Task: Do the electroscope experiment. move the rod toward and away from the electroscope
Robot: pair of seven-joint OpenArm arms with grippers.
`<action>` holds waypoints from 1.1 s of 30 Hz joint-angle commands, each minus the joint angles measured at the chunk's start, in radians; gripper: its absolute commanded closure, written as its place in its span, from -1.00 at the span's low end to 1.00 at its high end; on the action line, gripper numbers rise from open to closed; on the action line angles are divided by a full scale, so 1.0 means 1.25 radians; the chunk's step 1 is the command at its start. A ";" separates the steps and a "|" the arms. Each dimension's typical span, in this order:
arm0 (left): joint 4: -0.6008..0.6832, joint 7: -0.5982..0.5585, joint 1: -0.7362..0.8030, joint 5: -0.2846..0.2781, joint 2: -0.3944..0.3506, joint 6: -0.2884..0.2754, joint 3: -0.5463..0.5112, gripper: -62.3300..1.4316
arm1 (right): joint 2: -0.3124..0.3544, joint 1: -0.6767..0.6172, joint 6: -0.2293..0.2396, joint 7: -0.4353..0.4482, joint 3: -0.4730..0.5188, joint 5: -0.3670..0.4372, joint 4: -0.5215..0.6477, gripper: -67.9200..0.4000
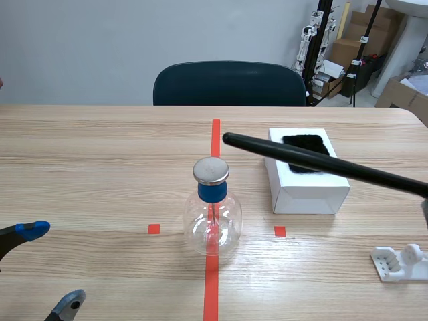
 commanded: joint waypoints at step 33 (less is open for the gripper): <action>0.011 -0.014 0.000 -0.005 -0.007 0.002 -0.007 -1.00 | -0.009 -0.073 -0.049 0.103 0.002 0.002 0.009 0.99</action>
